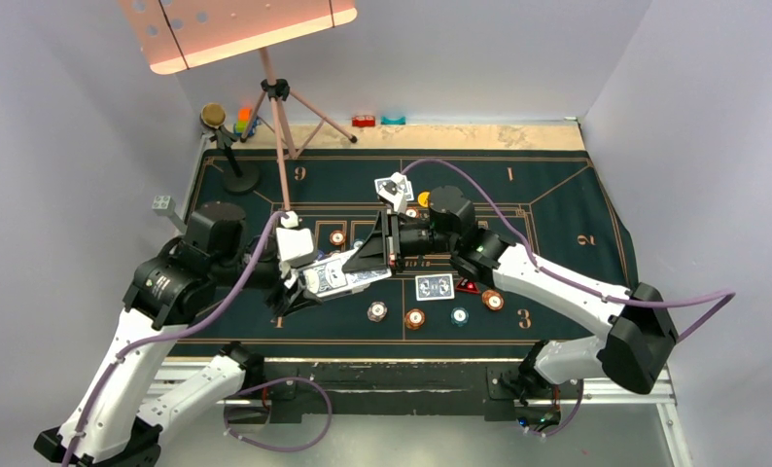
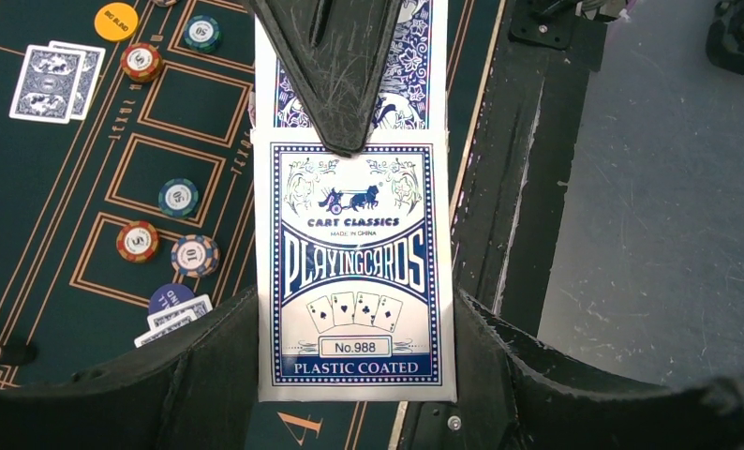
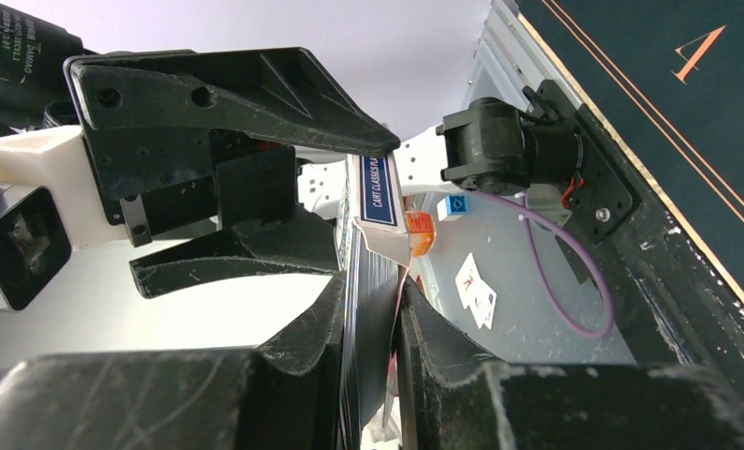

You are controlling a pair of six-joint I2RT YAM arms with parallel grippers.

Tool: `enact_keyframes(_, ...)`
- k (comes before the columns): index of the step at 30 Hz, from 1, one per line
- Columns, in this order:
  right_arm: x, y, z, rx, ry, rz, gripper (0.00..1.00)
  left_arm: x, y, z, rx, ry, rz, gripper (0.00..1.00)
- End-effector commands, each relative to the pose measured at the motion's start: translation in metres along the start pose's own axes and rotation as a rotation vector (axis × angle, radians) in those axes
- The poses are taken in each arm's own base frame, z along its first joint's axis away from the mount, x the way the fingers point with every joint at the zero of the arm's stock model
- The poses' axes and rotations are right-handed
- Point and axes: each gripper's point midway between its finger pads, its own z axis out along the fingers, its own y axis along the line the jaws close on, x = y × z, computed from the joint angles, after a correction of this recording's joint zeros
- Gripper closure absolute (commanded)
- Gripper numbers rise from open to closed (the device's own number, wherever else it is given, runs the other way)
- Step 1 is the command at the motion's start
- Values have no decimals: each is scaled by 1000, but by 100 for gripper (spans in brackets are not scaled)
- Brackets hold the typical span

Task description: Distribute texas hold em gaming equipment

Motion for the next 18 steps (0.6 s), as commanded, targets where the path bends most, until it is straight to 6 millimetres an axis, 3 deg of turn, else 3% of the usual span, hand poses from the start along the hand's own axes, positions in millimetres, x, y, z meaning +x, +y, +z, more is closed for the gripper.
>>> enact_keyframes(1,1,28,-2,-41,3,-84,100,6,7,9,2,22,-22,56)
enact_keyframes(7,1,30,-1,-61,-1,-78,100,17,6,17,41,59,-33,47)
enact_keyframes(13,2,29,-1,-90,0,-61,100,20,5,20,59,67,-37,25)
enact_keyframes(15,2,28,0,-92,-4,-58,100,22,4,21,67,67,-41,4)
enact_keyframes(18,2,29,0,-106,-3,-51,100,21,1,21,79,57,-35,0)
